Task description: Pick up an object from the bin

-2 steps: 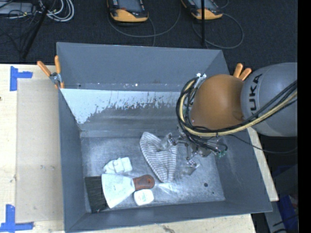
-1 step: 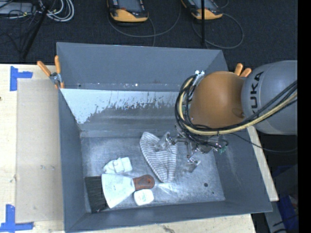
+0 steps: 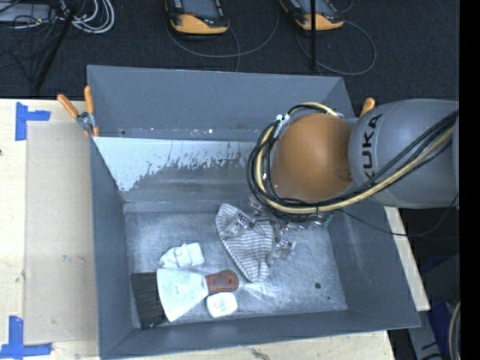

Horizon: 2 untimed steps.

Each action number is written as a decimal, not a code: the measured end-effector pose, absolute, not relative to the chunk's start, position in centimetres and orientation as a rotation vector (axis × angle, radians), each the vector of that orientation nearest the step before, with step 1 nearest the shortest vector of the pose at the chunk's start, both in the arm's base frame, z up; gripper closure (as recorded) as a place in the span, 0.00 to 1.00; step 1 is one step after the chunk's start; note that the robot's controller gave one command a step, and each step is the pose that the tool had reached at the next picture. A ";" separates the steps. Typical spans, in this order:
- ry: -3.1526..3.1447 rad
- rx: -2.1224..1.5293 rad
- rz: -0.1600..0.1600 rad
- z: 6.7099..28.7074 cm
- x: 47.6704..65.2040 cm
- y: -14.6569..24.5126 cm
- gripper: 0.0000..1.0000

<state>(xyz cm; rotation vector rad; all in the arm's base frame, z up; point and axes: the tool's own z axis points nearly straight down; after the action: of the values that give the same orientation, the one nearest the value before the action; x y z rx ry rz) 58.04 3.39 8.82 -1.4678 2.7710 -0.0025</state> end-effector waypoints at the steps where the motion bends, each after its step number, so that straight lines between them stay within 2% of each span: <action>1: 2.739 -1.534 -0.010 7.9 59.6 4.6 1.00; 2: 2.740 -1.533 -0.010 7.9 59.6 4.6 1.00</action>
Offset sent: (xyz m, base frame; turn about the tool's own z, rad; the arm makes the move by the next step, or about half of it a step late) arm 0.0000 0.0000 0.0000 0.0000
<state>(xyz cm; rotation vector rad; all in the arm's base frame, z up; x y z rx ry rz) 59.64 4.61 7.89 -1.5328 2.7395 -0.0101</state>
